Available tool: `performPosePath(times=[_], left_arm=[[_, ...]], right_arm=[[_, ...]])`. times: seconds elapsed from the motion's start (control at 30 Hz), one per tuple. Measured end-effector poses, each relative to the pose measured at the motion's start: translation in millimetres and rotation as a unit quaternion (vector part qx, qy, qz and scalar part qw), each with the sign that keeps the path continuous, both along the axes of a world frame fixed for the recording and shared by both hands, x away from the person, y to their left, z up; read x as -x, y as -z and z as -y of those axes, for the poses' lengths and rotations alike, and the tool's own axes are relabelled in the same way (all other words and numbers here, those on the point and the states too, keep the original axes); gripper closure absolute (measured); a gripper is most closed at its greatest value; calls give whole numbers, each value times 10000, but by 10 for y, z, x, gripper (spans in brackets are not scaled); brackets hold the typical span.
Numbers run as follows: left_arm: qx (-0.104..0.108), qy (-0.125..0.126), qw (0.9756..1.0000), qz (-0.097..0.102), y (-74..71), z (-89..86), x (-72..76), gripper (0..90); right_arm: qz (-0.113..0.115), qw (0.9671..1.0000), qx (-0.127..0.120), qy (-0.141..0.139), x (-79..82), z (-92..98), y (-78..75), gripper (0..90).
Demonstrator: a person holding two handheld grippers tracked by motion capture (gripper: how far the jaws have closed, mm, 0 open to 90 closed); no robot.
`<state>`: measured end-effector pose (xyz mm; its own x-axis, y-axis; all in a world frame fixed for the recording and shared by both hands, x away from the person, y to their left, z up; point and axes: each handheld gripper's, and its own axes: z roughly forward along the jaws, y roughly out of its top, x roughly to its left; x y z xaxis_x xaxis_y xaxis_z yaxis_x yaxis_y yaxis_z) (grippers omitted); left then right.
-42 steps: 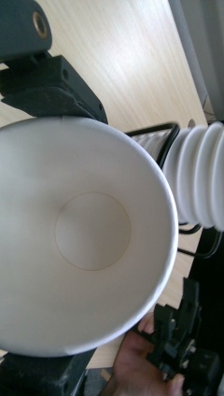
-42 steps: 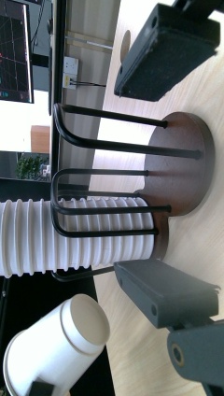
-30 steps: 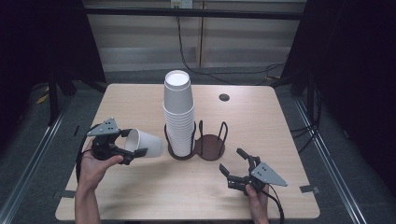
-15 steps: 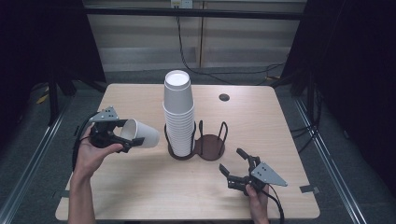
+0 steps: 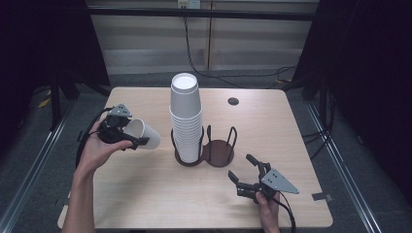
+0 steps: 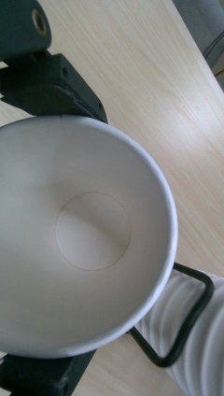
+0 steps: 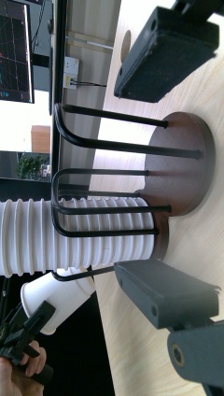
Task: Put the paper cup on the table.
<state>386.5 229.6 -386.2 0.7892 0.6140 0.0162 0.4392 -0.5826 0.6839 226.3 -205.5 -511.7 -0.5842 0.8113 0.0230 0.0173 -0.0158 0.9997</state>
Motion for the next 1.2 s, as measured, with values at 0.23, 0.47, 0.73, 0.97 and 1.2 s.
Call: performPosePath(times=[0.23, 0.47, 0.73, 0.97, 1.2], left_arm=[[-369, -34, 9991, -195, 69, 28, -95, 83], [-760, -32, 9962, -421, 118, 96, -137, 77], [-1086, -27, 9927, -529, 205, 153, -185, 69], [-1346, -65, 9888, -638, 288, 202, -218, 62], [-1519, -71, 9861, -669, 349, 265, -234, 49]], right_arm=[[1, 10000, 0, 0, 0, 0, 0, 135], [0, 10000, 0, 0, 0, 0, 0, 135], [2, 10000, 0, 0, 0, 0, 0, 135], [2, 10000, 0, 0, 0, 0, 0, 136], [-4, 10000, -1, -1, 1, 0, 0, 136]])
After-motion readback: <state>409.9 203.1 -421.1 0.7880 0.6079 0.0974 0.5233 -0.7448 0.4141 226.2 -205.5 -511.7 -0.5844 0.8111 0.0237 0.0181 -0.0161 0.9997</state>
